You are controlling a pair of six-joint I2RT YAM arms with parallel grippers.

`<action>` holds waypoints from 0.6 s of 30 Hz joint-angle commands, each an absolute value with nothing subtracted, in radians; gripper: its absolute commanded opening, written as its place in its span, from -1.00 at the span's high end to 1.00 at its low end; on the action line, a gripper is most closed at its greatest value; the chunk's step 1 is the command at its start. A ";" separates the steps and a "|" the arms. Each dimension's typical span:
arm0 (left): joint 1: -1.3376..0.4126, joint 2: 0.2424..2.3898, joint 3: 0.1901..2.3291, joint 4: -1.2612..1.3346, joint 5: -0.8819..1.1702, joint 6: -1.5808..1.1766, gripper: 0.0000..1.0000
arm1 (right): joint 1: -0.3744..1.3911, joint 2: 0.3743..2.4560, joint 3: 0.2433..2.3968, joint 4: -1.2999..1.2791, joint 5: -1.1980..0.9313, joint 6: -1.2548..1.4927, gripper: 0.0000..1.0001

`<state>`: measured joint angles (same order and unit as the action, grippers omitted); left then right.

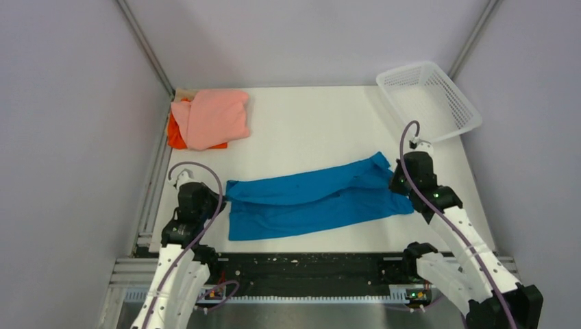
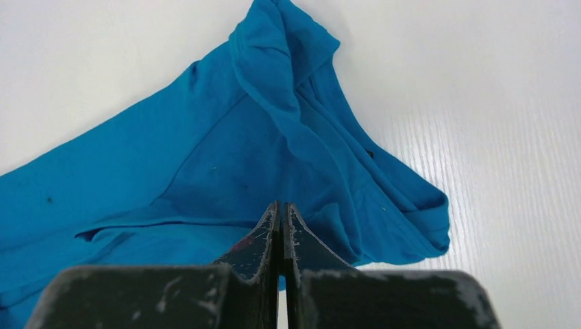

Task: Fold and stack the t-shirts
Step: Fold the other side of the tshirt into a rectangle

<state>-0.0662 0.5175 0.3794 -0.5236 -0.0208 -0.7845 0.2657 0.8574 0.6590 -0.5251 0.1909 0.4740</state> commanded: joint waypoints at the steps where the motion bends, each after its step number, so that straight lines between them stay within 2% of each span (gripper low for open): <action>1: -0.066 0.499 0.374 -0.507 -0.058 -0.810 1.00 | 0.274 0.755 0.672 -0.653 0.238 0.495 1.00; 7: -0.066 0.554 0.443 -0.352 0.069 -0.831 1.00 | 0.274 0.764 0.734 -0.610 0.158 0.470 1.00; 12: -0.066 0.596 0.535 -0.436 -0.018 -0.810 1.00 | 0.273 0.775 0.734 -0.603 0.145 0.462 1.00; 18: -0.066 0.498 0.450 -0.553 -0.067 -0.848 1.00 | 0.274 0.703 0.700 -0.676 0.189 0.472 1.00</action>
